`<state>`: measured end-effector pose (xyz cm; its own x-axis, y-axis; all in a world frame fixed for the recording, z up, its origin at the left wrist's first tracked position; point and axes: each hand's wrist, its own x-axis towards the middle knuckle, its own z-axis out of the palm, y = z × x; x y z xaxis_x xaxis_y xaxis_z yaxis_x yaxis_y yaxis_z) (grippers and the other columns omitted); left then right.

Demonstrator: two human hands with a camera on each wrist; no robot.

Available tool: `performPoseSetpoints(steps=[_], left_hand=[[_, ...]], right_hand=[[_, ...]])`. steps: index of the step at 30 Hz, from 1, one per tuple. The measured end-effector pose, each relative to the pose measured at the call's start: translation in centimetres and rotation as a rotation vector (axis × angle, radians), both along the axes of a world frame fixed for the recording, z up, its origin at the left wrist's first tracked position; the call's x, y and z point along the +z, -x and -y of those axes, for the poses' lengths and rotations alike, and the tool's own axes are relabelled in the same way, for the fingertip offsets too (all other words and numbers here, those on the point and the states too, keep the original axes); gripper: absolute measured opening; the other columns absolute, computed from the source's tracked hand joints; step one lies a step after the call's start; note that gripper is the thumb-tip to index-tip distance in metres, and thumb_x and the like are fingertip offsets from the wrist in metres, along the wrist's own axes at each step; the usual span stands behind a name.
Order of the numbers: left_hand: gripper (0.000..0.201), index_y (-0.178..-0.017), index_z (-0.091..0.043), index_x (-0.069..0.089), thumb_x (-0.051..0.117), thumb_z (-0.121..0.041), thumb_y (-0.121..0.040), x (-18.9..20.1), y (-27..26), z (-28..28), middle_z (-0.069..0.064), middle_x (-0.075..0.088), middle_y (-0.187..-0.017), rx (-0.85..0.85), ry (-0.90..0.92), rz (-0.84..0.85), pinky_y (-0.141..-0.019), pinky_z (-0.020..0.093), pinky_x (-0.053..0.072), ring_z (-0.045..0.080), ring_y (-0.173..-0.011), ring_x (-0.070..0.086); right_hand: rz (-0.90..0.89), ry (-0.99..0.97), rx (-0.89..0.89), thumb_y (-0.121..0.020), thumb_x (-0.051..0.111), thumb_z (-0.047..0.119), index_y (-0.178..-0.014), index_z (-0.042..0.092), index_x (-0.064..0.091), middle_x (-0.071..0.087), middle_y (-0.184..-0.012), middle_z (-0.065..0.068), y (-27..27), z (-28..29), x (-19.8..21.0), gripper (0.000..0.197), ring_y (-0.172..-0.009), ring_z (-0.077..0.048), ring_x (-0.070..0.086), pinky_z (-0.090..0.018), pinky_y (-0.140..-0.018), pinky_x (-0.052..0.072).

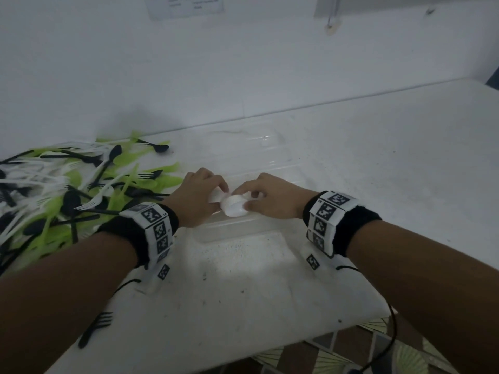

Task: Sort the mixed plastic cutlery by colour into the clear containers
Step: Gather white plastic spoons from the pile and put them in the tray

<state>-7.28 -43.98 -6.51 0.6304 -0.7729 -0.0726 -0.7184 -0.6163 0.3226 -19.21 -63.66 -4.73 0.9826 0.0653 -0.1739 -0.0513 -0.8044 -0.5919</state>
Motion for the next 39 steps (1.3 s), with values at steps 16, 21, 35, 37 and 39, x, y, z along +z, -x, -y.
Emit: performPoseSetpoints(steps=[16, 21, 35, 37, 39], left_hand=[[0.035, -0.12, -0.034, 0.054, 0.069, -0.032, -0.089, 1.6, 0.4, 0.3, -0.008, 0.038, -0.128, 0.095, 0.019, -0.208, -0.11, 0.036, 0.028, 0.017, -0.125, 0.03], [0.061, -0.127, -0.032, 0.048, 0.082, -0.043, -0.078, 1.8, -0.1, -0.5, -0.005, 0.031, -0.138, -0.047, -0.154, -0.135, -0.103, 0.032, 0.028, 0.019, -0.125, 0.027], [0.06, -0.131, -0.03, 0.048, 0.08, -0.037, -0.08, 1.3, 0.2, -0.4, -0.003, 0.032, -0.136, -0.048, -0.107, -0.093, -0.099, 0.033, 0.032, 0.024, -0.125, 0.029], [0.06, -0.13, -0.031, 0.049, 0.08, -0.035, -0.079, 1.2, 0.1, -0.4, -0.003, 0.032, -0.136, -0.041, -0.105, -0.095, -0.098, 0.033, 0.032, 0.025, -0.124, 0.029], [0.059, -0.129, -0.031, 0.048, 0.08, -0.033, -0.08, 1.2, 0.1, -0.3, -0.003, 0.032, -0.136, -0.039, -0.11, -0.093, -0.096, 0.033, 0.032, 0.024, -0.124, 0.029]], right_hand=[[0.053, 0.328, -0.044, -0.077, 0.083, 0.035, -0.085, 0.022, 0.072, 0.071, -0.088, 0.006, -1.9, -3.5, 1.4, 0.019, -0.084, -0.015, 0.065, -0.029, -0.075, 0.053], [0.081, 0.336, -0.021, -0.076, 0.085, 0.036, -0.081, 0.019, 0.067, 0.067, -0.081, 0.004, -3.4, -5.1, 1.0, 0.025, -0.076, -0.016, 0.062, -0.028, -0.068, 0.05], [0.027, 0.166, 0.019, -0.075, 0.086, 0.02, -0.081, 0.025, 0.075, 0.067, -0.079, 0.017, -2.4, -1.7, 1.0, 0.013, -0.082, -0.005, 0.066, -0.028, -0.083, 0.055], [0.037, 0.181, 0.013, -0.076, 0.085, 0.022, -0.08, 0.024, 0.075, 0.068, -0.078, 0.017, -2.4, -2.0, 1.0, 0.012, -0.081, -0.006, 0.066, -0.029, -0.083, 0.055], [0.033, 0.19, 0.01, -0.077, 0.085, 0.023, -0.082, 0.023, 0.076, 0.07, -0.08, 0.015, -2.4, -2.1, 1.0, 0.011, -0.081, -0.006, 0.066, -0.03, -0.084, 0.055]])
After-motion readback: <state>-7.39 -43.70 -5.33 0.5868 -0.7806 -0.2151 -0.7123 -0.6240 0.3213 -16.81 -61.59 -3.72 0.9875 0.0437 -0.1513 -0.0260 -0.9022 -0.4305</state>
